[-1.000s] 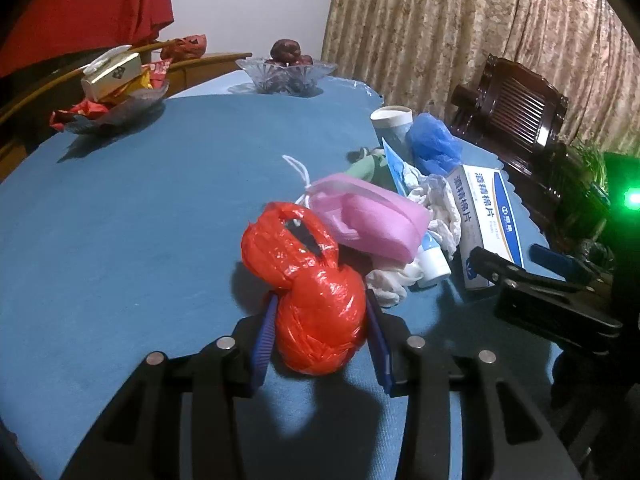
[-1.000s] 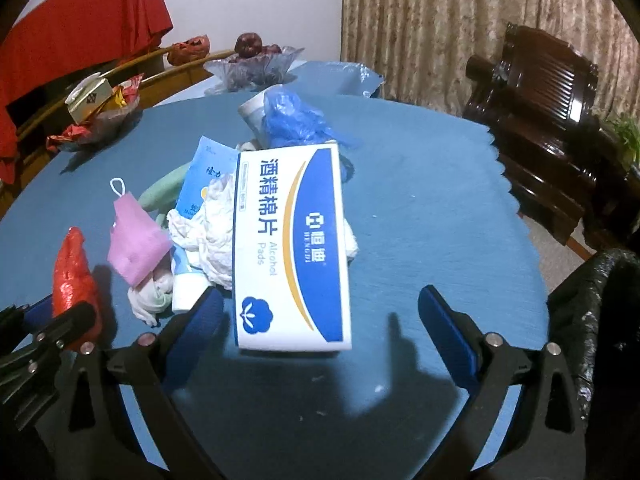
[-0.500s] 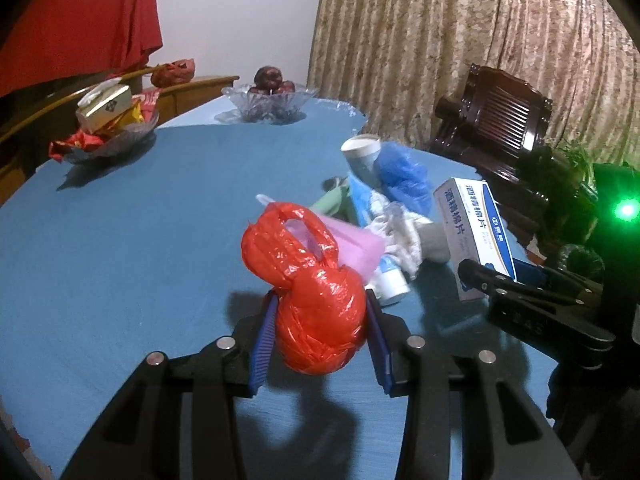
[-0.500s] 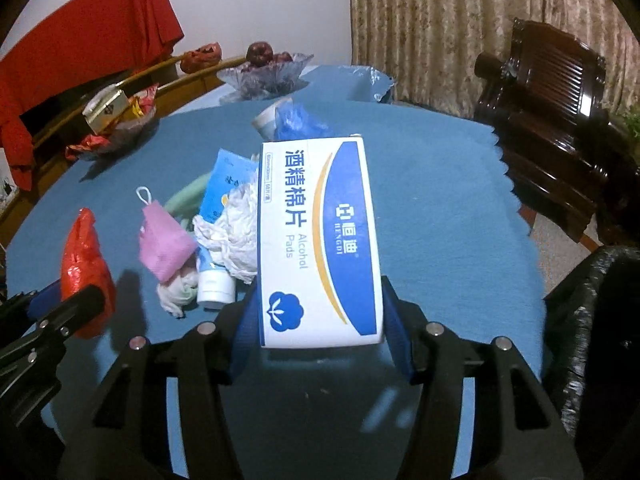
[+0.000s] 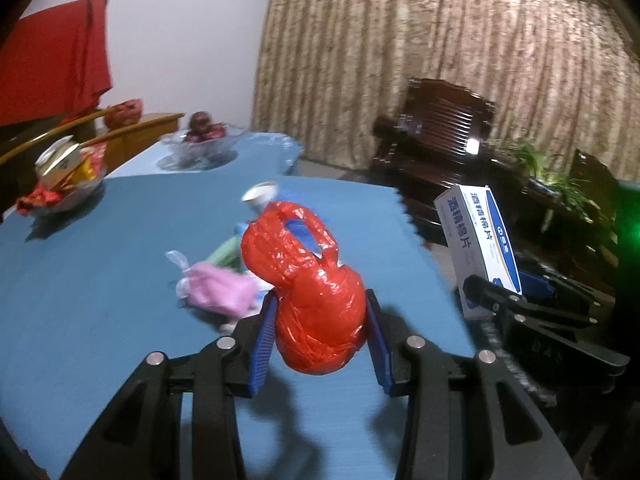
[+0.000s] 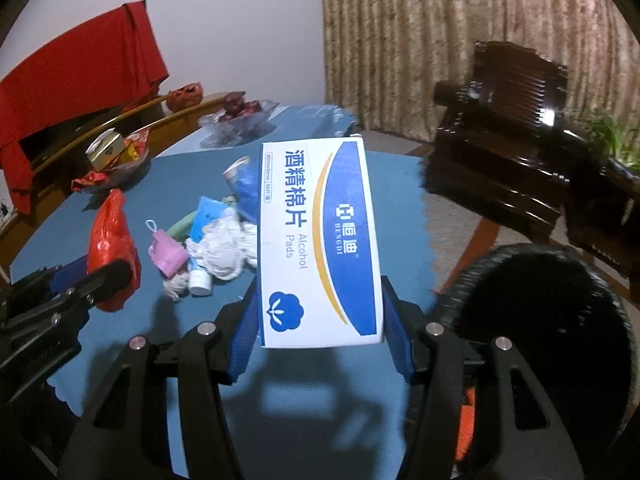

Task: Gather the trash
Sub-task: 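Carry the red bag and pads box over the bin and release both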

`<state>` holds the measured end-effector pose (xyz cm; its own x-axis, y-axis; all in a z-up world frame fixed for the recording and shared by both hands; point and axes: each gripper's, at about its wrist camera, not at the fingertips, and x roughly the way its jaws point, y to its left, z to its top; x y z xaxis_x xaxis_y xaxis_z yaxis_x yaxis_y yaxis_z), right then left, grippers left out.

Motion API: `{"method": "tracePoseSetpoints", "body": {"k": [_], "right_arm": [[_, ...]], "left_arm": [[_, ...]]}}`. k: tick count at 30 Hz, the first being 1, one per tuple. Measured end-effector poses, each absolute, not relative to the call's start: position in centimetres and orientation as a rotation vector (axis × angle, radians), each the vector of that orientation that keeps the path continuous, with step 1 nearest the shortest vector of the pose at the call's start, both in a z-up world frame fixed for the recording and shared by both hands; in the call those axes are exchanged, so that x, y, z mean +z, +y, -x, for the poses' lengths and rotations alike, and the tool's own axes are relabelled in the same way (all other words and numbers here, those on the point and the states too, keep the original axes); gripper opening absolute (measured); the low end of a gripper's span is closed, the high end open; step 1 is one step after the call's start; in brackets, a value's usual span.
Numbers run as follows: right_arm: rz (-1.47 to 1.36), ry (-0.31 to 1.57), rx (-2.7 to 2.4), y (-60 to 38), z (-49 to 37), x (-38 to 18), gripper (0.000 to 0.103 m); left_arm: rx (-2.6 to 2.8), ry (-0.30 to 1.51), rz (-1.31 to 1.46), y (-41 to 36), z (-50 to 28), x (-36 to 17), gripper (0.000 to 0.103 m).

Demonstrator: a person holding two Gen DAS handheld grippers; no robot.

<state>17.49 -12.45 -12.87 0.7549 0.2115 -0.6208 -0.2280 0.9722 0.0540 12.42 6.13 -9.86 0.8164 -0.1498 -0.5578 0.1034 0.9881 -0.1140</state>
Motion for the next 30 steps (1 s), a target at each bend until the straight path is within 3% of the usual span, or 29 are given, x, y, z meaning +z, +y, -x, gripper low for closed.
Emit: {"method": "tracePoseSetpoints", "body": {"k": [12, 30], "right_arm": [[-0.002, 0.656, 0.043, -22.2, -12.9, -11.4, 0.054], [-0.057, 0.722, -0.197, -33.4, -11.1, -15.2, 0.054]], "left_arm": [[-0.333, 0.601, 0.043, -3.5, -12.9, -9.2, 0.042], [-0.572, 0.663, -0.018, -16.9, -15.8, -10.9, 0.042]]}}
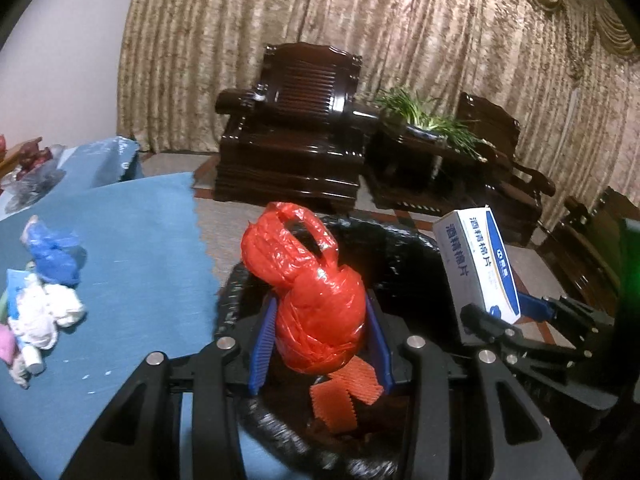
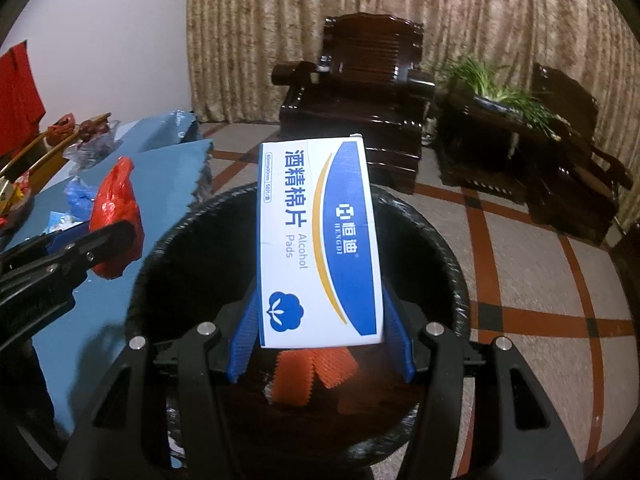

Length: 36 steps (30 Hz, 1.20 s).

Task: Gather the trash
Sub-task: 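Carry the red bag and pads box over the bin and release both, then return both tools to the table and grasp the pink mask with the left tool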

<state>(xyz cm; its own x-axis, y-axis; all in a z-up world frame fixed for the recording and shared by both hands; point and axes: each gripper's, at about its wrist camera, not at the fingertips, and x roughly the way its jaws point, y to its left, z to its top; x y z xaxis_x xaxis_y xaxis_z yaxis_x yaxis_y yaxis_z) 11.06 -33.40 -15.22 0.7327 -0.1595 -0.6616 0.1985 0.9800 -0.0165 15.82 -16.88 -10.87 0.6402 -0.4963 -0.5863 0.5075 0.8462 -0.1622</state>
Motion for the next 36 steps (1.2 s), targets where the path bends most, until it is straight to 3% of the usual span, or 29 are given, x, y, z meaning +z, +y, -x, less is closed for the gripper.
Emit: {"method": "tracePoseSetpoints", "body": {"k": [7, 14, 17, 24, 36], "right_arm": [[-0.061, 0.723, -0.220, -34.6, -10.7, -15.9, 0.056], [-0.054, 0.691, -0.266, -35.1, -10.3, -15.8, 0.088], [-0.060, 0.687, -0.268, -35.0, -10.1, -15.6, 0.094], [-0.059, 0.667, -0.196, -32.5, -10.9, -14.4, 0.096], [-0.006, 0.625, 0.065, -20.8, -15.2, -12.9, 0.096]], "left_arm": [[-0.610, 0.672, -0.033, -18.6, -16.4, -11.4, 0.046], [-0.618, 0.680, -0.032, -18.7, -16.3, -11.4, 0.069], [-0.594, 0.664, -0.028, -17.6, -16.1, -11.1, 0.079], [-0.468, 0.633, -0.022, -11.5, -15.4, -10.7, 0.087], [-0.083, 0.607, 0.014, 4.0, -14.6, -11.1, 0.087]]}}
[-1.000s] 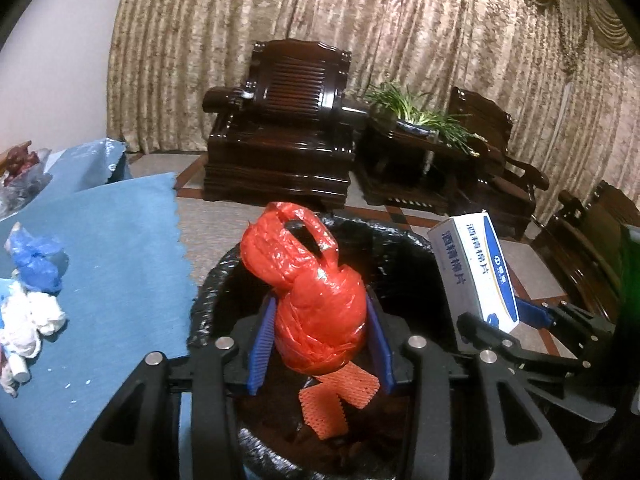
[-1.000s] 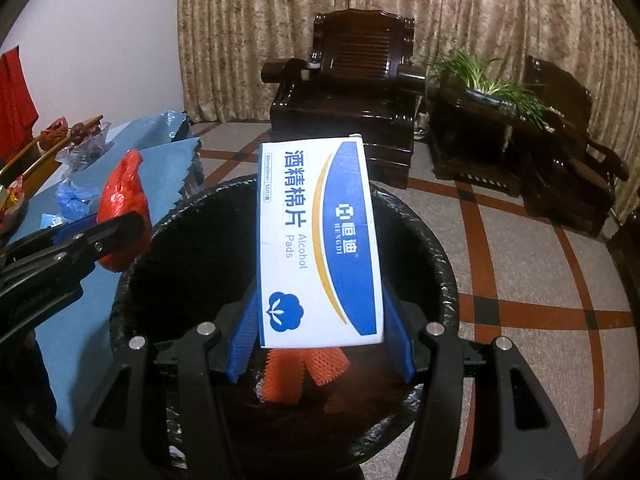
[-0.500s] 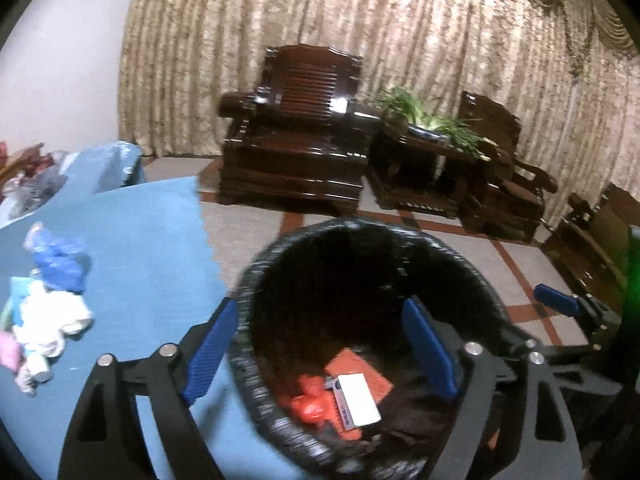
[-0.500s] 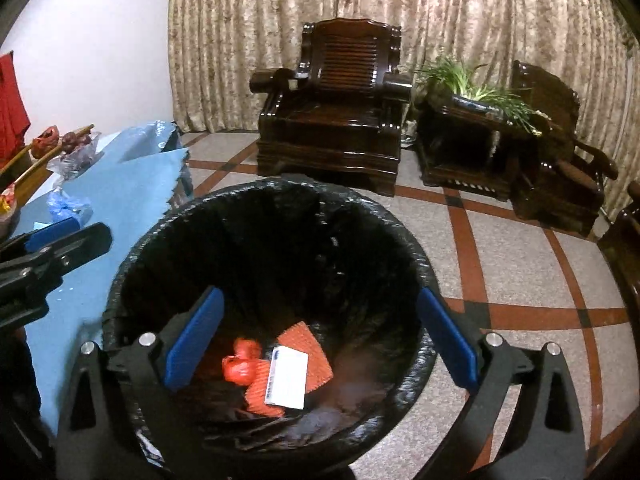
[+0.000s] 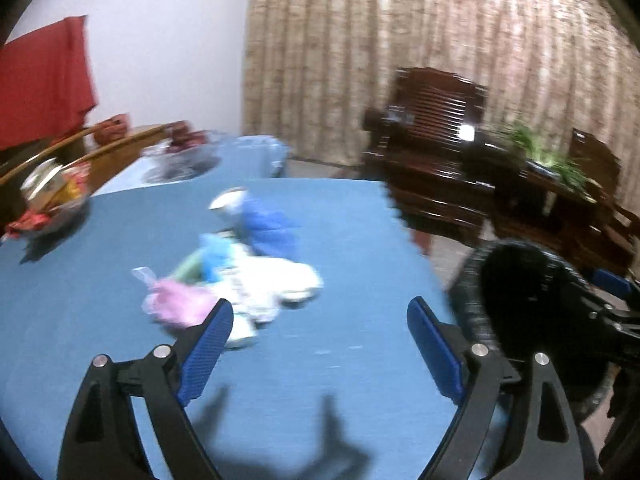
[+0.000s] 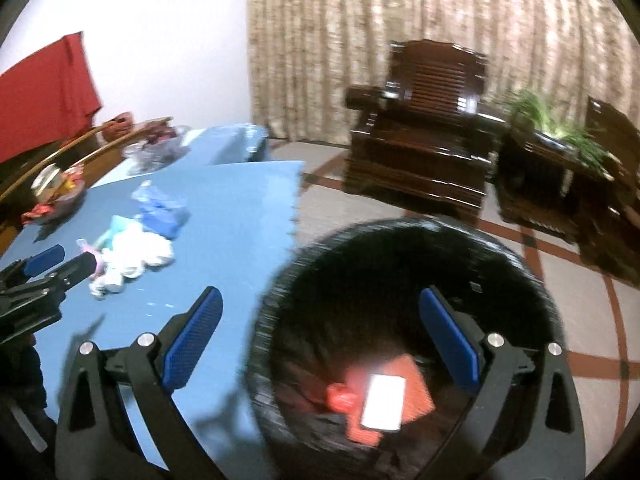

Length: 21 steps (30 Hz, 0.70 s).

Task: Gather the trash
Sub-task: 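Return both tools to the table and grasp the pink mask with the left tool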

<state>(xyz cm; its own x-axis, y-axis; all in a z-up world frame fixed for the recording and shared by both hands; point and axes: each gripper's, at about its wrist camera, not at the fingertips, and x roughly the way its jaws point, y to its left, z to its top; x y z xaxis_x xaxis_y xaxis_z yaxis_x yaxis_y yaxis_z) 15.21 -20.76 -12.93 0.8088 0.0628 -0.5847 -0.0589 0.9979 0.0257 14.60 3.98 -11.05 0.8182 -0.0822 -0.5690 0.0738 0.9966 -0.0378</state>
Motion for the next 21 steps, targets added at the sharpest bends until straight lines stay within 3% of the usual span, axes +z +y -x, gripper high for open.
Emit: {"method": "tracePoseSetpoints", "body": {"k": [11, 21], "right_arm": [[0.040, 0.619, 0.199, -12.0, -20.0, -13.8, 0.096], [0.056, 0.647, 0.233, -8.4, -22.8, -16.1, 0.096]], "left_arm": [[0.068, 0.627, 0.069, 12.0, -16.3, -13.3, 0.084], [0.087, 0.666, 0.108, 13.6, -19.4, -15.6, 0.080]]}}
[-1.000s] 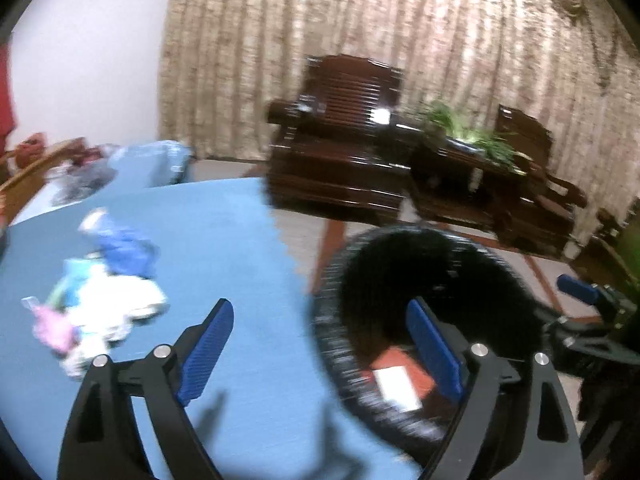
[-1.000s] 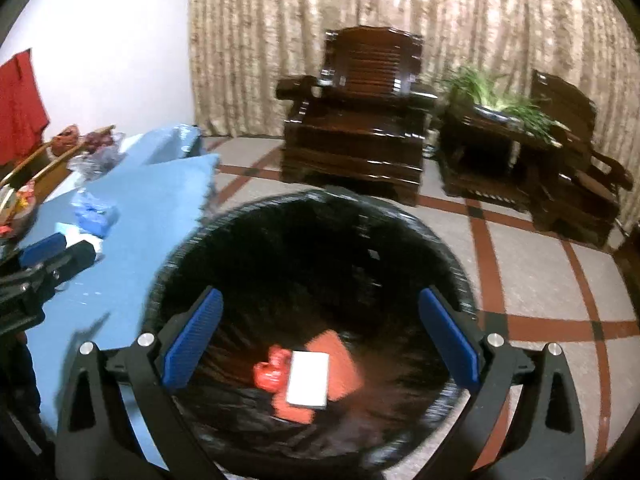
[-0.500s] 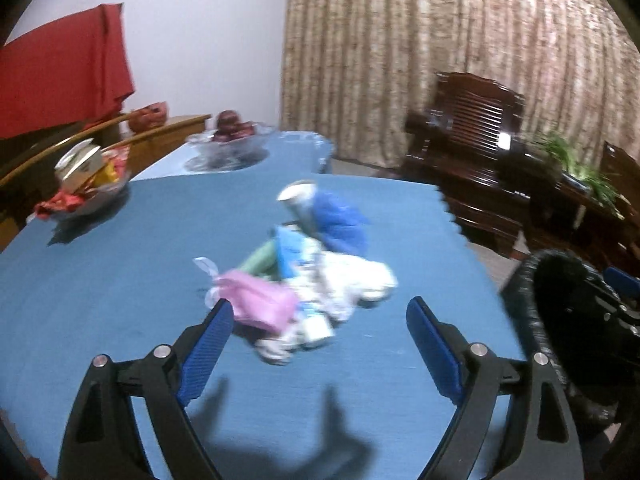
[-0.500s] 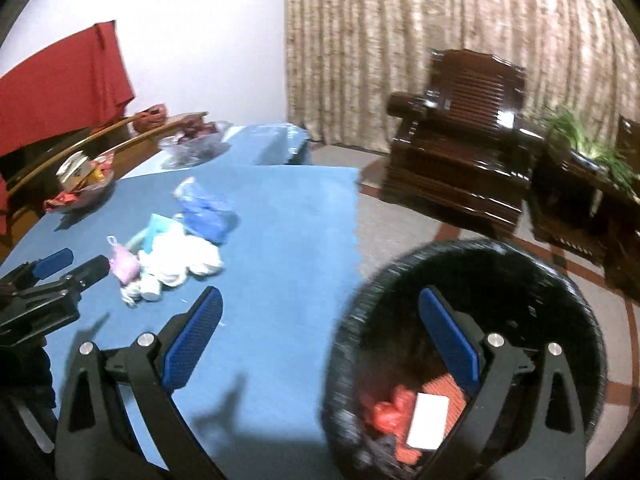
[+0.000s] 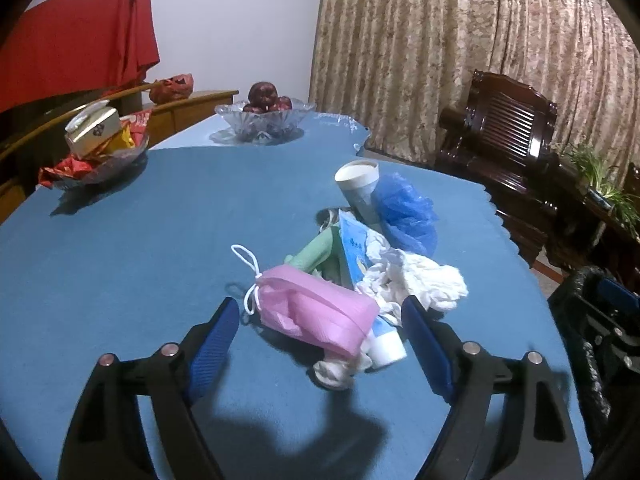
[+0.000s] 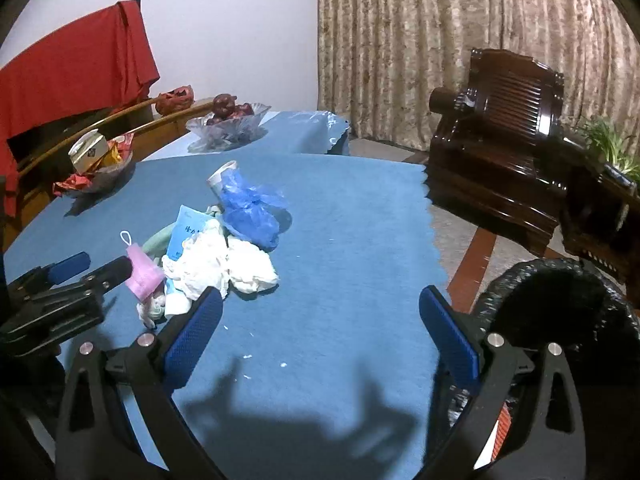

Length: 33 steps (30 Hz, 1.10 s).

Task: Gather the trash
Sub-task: 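Return both tools to the table and grasp the pink mask with the left tool, then hold the pink mask with the left tool while the right tool grasps white tissues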

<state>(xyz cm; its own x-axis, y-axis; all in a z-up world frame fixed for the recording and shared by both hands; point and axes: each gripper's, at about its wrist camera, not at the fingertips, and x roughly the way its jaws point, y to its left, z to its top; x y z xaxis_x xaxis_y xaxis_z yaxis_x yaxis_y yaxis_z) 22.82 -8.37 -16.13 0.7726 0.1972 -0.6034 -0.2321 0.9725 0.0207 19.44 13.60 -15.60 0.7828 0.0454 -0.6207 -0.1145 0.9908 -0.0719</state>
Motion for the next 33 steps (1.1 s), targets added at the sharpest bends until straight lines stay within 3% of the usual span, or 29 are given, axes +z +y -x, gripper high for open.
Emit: {"method": "tracePoseSetpoints", "body": {"k": [7, 21, 33], "right_arm": [[0.057, 0.665, 0.228, -8.0, -24.1, -17.2, 0.096], [0.065, 0.693, 0.272, -5.2, -25.7, -18.8, 0.096], [0.077, 0.696, 0.321, -2.2, -27.7, -19.3, 0.091]], "left_arm": [[0.087, 0.719, 0.130, 14.3, -21.6, -17.7, 0.071], [0.021, 0.713, 0.216, 16.1, -21.5, -18.1, 0.024], [0.043, 0.655, 0.186, 18.3, -18.9, -15.9, 0.021]]}}
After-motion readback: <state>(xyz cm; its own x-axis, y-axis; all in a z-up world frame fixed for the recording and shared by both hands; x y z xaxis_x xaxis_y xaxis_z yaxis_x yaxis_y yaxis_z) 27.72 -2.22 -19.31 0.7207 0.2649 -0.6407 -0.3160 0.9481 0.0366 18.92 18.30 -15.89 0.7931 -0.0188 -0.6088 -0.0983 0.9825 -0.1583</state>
